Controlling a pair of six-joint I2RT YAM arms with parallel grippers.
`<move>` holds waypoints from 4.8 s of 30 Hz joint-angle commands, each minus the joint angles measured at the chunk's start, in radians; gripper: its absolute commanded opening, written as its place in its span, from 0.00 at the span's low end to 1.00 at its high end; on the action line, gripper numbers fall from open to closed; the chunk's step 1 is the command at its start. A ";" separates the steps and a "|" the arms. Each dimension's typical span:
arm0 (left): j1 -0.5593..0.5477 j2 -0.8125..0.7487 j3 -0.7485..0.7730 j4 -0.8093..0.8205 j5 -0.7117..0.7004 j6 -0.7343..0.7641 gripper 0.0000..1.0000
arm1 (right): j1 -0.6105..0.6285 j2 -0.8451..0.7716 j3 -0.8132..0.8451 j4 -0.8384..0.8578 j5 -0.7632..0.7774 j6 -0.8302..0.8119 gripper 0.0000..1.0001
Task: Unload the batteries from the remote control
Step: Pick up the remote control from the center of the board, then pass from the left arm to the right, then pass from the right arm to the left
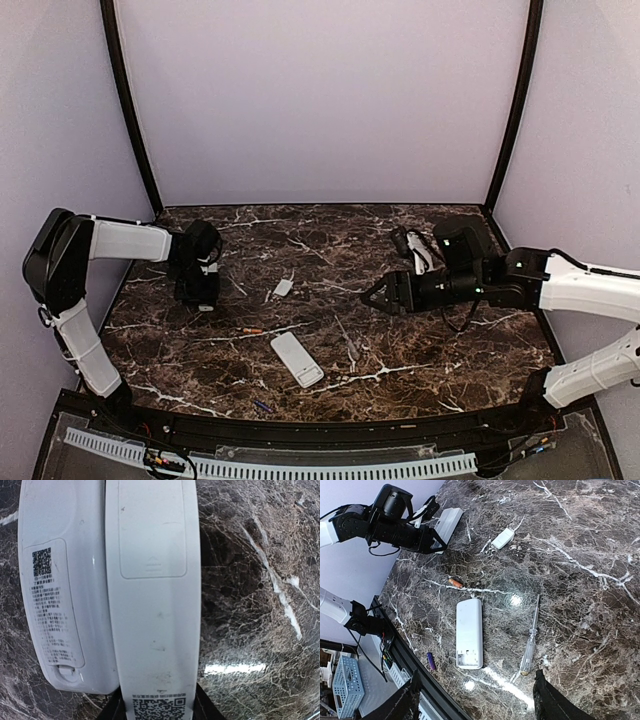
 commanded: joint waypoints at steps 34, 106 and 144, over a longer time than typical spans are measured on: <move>-0.320 -0.505 -0.016 0.006 0.530 0.372 0.01 | -0.005 -0.047 0.224 -0.267 -0.074 0.107 0.77; -0.786 -0.388 -0.017 0.095 0.176 0.279 0.44 | -0.072 0.258 -0.006 0.309 -0.516 0.378 0.00; -0.528 -0.582 -0.285 1.051 0.551 -0.632 0.66 | -0.114 -0.052 -0.040 0.648 -0.347 0.372 0.00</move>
